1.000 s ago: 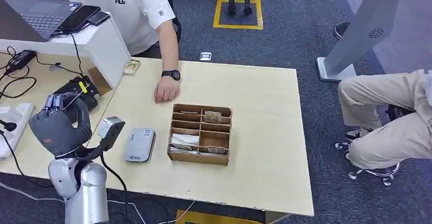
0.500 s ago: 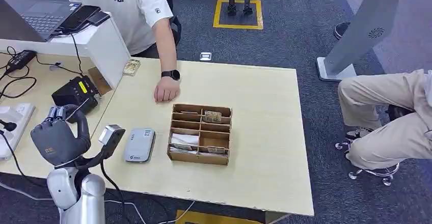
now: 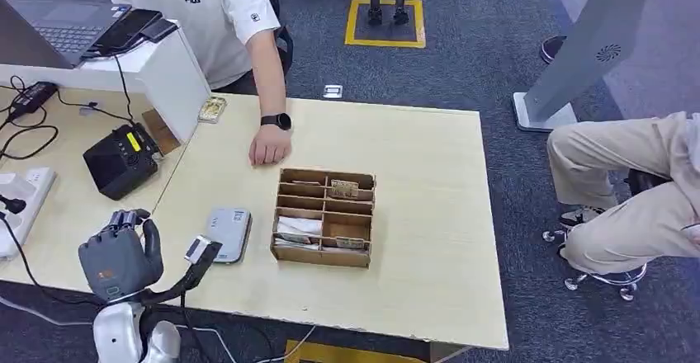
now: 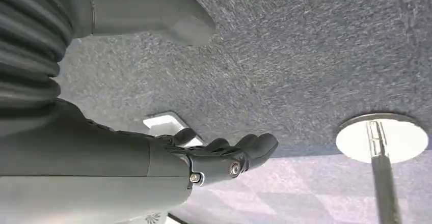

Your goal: Pass the card to the sensor for recognition and then transmit it.

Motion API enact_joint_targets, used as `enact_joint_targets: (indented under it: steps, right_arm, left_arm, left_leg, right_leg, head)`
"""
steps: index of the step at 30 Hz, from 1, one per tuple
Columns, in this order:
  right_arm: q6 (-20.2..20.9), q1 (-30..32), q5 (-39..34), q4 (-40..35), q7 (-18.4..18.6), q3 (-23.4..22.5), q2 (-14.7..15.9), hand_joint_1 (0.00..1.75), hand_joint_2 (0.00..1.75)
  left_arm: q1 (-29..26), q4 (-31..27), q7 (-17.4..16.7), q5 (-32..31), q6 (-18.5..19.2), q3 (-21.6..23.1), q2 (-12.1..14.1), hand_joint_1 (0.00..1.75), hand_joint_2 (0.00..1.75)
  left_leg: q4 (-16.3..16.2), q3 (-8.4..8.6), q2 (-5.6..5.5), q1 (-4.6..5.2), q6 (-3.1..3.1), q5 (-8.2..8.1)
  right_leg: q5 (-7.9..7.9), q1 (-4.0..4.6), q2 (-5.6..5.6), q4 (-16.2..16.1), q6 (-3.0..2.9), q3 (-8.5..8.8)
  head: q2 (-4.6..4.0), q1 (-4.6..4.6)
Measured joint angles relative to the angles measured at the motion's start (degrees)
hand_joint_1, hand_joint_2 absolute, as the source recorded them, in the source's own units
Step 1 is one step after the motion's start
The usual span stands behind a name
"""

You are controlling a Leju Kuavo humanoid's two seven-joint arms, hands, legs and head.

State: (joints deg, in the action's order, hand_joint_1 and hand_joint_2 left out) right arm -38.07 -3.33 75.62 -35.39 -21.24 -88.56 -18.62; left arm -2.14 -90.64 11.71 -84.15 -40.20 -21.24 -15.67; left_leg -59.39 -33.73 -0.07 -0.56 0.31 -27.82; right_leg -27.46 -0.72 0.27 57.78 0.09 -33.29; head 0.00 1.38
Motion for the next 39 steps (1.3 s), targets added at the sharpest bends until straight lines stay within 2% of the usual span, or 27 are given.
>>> enact_joint_targets:
  steps: [16, 30, 33, 39]
  right_arm:
    - [0.0, 0.0, -1.1, 0.2, -0.1, 0.0, 0.0, 0.0, 1.75]
    - [0.0, 0.0, -1.1, 0.4, -0.7, 0.0, 0.0, 0.0, 1.75]
    - [0.0, 0.0, -1.0, 0.4, -0.7, 0.0, 0.0, 0.0, 1.75]
    - [0.0, 0.0, -1.1, 0.4, -0.7, 0.0, 0.0, 0.0, 1.75]
  left_arm:
    - [-4.1, 6.4, -5.1, -0.6, 0.0, 6.2, 0.4, 1.75, 1.75]
    - [-4.5, 11.9, -9.0, 0.2, 0.0, 11.2, 3.1, 1.75, 1.75]
    - [-4.5, 13.2, -11.5, 0.9, 0.0, 13.4, 4.4, 1.75, 1.75]
    - [-4.3, 14.8, -11.6, 0.9, 0.0, 15.4, 5.7, 1.75, 1.75]
  left_leg:
    - [0.0, 0.01, -0.01, 0.0, 0.0, 0.0]
    - [0.0, 0.01, 0.0, 0.0, 0.0, 0.0]
    - [0.0, 0.01, 0.0, 0.0, 0.0, 0.0]
    - [0.0, 0.02, -0.01, 0.0, 0.0, 0.0]
  right_leg:
    - [0.0, 0.0, -0.01, 0.0, 0.0, 0.01]
    - [0.0, 0.0, -0.01, 0.0, 0.0, 0.01]
    - [0.0, 0.0, -0.01, 0.0, 0.0, 0.01]
    - [0.0, 0.0, -0.01, 0.0, 0.0, 0.01]
  head:
    - [0.0, 0.0]
    - [0.0, 0.0]
    - [0.0, 0.0]
    - [0.0, 0.0]
